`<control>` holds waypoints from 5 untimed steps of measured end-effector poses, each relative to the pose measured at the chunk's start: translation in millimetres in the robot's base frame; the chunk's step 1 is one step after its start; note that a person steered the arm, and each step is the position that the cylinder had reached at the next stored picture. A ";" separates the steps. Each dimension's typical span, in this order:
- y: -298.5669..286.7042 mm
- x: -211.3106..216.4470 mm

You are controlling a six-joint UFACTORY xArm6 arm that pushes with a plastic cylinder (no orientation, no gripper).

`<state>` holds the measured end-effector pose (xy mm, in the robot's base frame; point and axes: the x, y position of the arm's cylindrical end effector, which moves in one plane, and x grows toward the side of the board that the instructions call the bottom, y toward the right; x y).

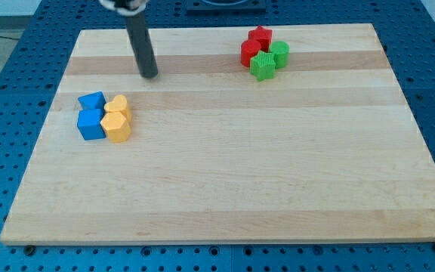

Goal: Move arm at center top of the table

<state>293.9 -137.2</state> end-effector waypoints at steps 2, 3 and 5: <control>92.4 -101.3; 109.7 -101.3; 181.6 -100.1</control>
<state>193.7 44.4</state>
